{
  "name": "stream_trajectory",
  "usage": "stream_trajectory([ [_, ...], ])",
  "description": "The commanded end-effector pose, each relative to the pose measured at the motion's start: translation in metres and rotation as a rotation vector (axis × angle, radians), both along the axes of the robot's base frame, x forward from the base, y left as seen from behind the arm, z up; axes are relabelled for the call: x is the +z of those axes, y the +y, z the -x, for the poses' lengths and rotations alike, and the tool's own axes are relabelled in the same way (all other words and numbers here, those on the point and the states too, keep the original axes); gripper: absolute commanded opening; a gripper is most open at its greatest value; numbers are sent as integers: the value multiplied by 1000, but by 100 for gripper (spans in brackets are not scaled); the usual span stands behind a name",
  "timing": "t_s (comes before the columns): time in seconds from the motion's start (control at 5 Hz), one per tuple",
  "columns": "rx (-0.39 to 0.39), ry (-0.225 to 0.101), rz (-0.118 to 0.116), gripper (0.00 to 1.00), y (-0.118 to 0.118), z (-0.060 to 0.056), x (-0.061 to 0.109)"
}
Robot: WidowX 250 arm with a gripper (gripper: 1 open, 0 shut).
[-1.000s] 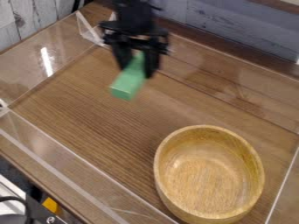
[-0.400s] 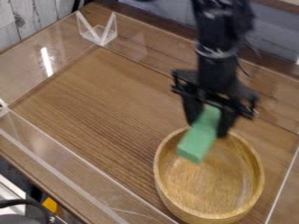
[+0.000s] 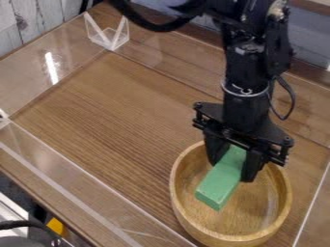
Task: Put the green block in the brown bowl
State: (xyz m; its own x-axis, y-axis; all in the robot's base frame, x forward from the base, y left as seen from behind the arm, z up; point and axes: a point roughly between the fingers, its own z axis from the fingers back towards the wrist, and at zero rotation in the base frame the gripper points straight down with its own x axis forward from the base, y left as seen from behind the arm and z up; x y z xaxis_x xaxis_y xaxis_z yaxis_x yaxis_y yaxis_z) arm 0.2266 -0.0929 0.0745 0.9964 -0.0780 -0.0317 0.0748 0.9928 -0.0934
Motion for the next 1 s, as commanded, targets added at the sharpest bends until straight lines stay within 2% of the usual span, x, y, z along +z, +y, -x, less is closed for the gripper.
stream_trajectory([
  [0.0,2,-37,14,0,-2,0,9],
  [0.8,0,-19,16,0,-2,7,-4],
])
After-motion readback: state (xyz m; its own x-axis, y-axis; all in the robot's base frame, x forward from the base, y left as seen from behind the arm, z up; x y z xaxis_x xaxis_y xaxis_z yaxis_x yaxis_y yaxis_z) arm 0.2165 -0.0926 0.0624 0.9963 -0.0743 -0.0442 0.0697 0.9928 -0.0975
